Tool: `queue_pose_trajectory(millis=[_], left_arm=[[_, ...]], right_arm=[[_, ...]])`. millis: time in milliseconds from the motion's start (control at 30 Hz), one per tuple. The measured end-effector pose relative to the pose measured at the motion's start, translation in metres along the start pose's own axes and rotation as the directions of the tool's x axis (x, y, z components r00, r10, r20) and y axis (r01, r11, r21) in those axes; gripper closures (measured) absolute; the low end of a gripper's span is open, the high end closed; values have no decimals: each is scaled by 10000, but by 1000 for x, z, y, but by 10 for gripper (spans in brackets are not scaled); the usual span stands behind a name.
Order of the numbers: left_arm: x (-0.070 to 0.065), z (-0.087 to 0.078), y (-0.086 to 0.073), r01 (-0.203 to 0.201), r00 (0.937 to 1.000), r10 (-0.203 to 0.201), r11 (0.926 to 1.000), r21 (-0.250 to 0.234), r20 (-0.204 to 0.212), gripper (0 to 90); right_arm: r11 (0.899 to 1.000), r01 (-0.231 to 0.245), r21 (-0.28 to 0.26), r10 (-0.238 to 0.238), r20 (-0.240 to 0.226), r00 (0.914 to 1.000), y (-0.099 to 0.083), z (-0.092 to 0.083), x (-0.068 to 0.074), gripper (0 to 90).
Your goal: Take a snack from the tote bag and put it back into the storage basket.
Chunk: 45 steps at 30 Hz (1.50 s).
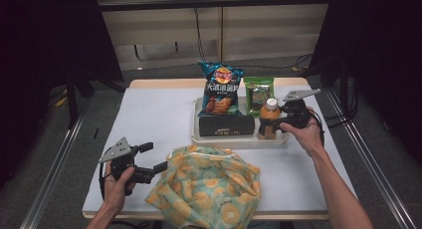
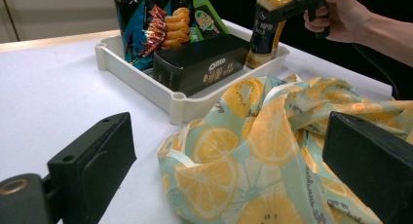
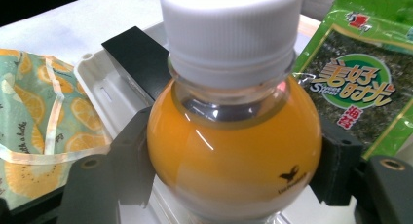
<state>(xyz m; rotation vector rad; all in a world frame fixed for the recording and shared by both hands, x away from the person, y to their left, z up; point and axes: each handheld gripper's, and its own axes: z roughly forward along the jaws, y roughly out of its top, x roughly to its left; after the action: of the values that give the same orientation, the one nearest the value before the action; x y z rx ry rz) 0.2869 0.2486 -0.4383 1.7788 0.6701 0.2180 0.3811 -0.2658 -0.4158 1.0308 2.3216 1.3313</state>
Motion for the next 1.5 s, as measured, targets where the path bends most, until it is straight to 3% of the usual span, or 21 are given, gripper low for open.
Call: queue_pose_trajectory(millis=[433, 767, 900, 967, 1200, 1367, 1500], left_arm=[[-1, 1, 1, -138, 9999, 138, 9999, 29, 4, 48], [-1, -1, 1, -158, 9999, 158, 9999, 50, -49, 48], [-2, -1, 2, -152, 9999, 152, 9999, -9, -26, 48], [-2, -1, 1, -126, 9999, 126, 9999, 18, -27, 48], [-3, 1, 1, -182, 9998, 182, 9998, 96, -12, 48], [-2, 2, 0, -168, 9998, 168, 9998, 138, 47, 48], [-1, 2, 0, -178, 9998, 178, 9997, 183, -6, 48]], right_arm=[[9999, 32, 97, -33, 73, 10000, -4, 0, 6, 275], [9996, -184, -223, 201, 754, 9970, -4, 0, 12, 146], [9959, -485, -770, 599, 1543, 9862, -5, -7, 19, 120], [9936, -665, -912, 814, 1710, 9819, -8, -9, 21, 118], [9931, -517, -1057, 666, 1428, 9875, -15, -17, 22, 128], [9922, -415, -1176, 502, 720, 9961, -18, -18, 11, 155], [9925, -481, -1126, 515, 271, 9983, -17, -13, 2, 171]])
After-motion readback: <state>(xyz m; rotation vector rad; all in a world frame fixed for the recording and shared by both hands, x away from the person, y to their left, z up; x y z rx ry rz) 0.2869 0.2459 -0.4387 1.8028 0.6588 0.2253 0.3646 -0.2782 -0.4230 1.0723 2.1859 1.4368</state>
